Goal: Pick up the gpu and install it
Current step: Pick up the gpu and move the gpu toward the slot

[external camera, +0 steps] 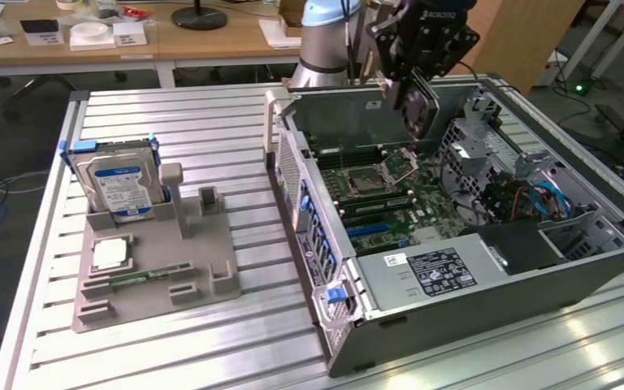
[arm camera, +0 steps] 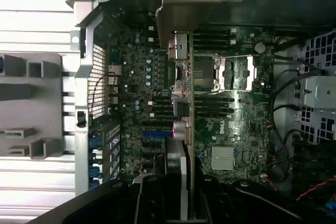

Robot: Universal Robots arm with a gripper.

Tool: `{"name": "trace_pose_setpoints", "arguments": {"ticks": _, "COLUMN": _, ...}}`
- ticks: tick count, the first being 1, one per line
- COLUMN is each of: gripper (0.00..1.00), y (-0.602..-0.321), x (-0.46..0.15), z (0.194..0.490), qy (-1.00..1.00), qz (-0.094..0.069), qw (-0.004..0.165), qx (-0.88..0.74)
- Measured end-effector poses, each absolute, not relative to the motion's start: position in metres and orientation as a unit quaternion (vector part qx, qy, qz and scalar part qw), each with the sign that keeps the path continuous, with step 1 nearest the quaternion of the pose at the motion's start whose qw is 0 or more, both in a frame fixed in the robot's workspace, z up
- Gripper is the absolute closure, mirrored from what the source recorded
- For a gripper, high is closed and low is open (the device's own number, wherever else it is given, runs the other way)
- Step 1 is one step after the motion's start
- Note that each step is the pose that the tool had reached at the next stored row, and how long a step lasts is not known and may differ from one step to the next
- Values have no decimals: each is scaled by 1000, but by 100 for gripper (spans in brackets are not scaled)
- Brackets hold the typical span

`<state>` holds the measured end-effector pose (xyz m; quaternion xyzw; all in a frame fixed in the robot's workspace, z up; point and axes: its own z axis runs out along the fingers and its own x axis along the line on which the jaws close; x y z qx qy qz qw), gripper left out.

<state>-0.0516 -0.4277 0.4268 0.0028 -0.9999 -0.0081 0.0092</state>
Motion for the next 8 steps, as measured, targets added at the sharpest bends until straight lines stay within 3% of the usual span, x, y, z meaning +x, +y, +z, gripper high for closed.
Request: {"name": "trace_pose_setpoints", "arguments": {"ticks": 8, "gripper": 72, "y": -428, "x": -28, "z": 427, "qy": -1000, "qz": -8, "qw": 9, "qx": 3}}
